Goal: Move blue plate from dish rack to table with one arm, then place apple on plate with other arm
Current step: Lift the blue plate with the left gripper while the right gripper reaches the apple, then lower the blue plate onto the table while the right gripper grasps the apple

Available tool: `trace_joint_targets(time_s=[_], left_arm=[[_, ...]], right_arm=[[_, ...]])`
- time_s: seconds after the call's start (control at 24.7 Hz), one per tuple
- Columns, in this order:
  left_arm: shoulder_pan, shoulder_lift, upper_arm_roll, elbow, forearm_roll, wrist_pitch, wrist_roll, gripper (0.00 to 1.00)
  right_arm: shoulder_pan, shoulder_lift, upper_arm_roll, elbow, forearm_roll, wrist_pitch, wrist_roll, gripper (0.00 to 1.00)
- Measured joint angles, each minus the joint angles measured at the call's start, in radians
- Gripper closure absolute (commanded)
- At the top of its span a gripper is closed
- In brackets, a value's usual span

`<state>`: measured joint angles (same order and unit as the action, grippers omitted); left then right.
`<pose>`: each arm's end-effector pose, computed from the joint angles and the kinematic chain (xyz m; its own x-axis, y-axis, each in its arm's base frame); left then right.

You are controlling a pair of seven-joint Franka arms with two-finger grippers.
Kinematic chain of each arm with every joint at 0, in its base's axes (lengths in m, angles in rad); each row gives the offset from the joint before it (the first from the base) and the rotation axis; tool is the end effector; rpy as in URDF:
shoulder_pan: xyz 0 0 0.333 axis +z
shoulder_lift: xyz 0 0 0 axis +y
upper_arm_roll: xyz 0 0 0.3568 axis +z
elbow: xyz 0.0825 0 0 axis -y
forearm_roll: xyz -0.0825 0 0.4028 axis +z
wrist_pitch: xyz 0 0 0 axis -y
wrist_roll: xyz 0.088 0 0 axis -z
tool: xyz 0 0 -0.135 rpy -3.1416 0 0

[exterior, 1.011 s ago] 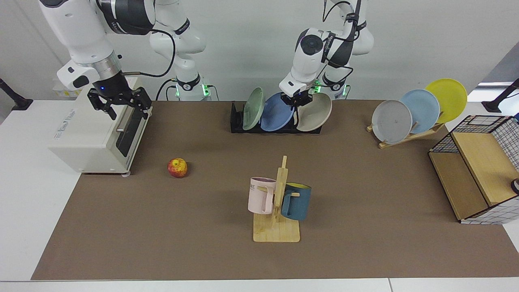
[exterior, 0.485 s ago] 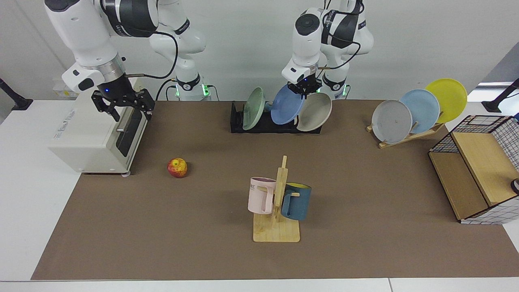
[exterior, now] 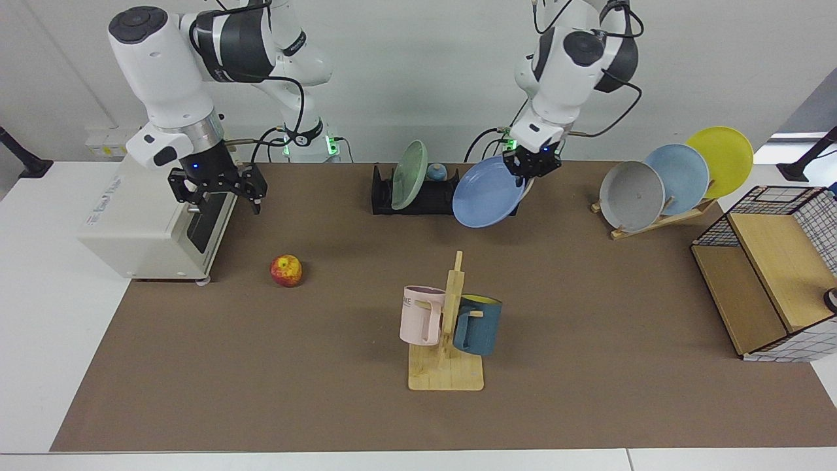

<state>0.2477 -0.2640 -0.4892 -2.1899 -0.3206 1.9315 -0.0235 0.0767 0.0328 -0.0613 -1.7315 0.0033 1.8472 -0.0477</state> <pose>0.4647 -0.1579 0.4870 0.9956 -0.0880 -0.0310 -0.0814 -0.9816 0.1728 0.6041 0.0101 0.5632 0.9946 0.0623 0.0828 0.0623 -0.9981 0.0027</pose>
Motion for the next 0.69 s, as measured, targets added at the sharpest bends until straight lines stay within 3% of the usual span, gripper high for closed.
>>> trace_joint_targets(time_s=[0.24, 0.69], left_arm=[[0.090, 0.122, 0.006, 0.069, -0.087, 0.017, 0.116, 1.00], [0.082, 0.372, -0.023, 0.096, -0.245, 0.242, 0.306, 1.00]], right_arm=[[-0.002, 0.041, -0.002, -0.057, 0.000, 0.039, -0.055, 0.00], [-0.002, 0.066, -0.001, -0.350, 0.000, 0.341, -0.111, 0.00]])
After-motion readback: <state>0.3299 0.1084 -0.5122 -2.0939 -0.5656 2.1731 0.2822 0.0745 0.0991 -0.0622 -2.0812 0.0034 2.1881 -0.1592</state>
